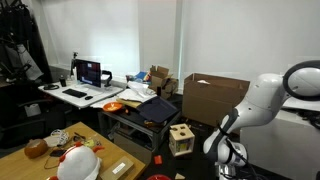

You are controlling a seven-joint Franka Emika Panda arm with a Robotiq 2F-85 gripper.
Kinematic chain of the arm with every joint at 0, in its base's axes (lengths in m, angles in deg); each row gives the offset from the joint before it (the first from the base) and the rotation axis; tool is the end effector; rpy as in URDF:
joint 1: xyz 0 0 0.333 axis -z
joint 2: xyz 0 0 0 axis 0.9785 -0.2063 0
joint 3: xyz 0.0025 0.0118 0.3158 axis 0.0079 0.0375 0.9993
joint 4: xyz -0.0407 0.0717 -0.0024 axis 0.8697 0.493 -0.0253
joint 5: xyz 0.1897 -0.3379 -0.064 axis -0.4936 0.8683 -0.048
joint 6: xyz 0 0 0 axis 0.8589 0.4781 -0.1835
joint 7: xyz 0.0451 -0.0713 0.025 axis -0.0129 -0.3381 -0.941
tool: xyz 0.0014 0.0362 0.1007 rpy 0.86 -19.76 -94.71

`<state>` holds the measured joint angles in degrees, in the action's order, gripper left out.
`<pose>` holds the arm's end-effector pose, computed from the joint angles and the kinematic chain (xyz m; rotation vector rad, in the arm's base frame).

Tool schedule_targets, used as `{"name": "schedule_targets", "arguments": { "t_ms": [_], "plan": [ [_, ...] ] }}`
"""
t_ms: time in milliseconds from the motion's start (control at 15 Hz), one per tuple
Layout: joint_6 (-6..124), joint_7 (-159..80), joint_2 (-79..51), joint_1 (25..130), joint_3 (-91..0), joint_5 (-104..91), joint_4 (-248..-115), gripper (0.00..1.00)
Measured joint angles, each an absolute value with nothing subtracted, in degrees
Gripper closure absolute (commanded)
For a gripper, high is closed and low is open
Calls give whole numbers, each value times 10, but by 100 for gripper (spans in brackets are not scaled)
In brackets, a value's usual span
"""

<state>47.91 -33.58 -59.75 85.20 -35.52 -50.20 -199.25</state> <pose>0.4435 0.0319 -0.0910 -2.2891 0.8167 1.0482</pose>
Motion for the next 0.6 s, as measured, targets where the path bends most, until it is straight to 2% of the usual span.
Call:
{"name": "schedule_targets", "arguments": {
  "t_ms": [600],
  "plan": [
    [472,-389,-567,820,-374,-429,-1988,95]
  ]
}}
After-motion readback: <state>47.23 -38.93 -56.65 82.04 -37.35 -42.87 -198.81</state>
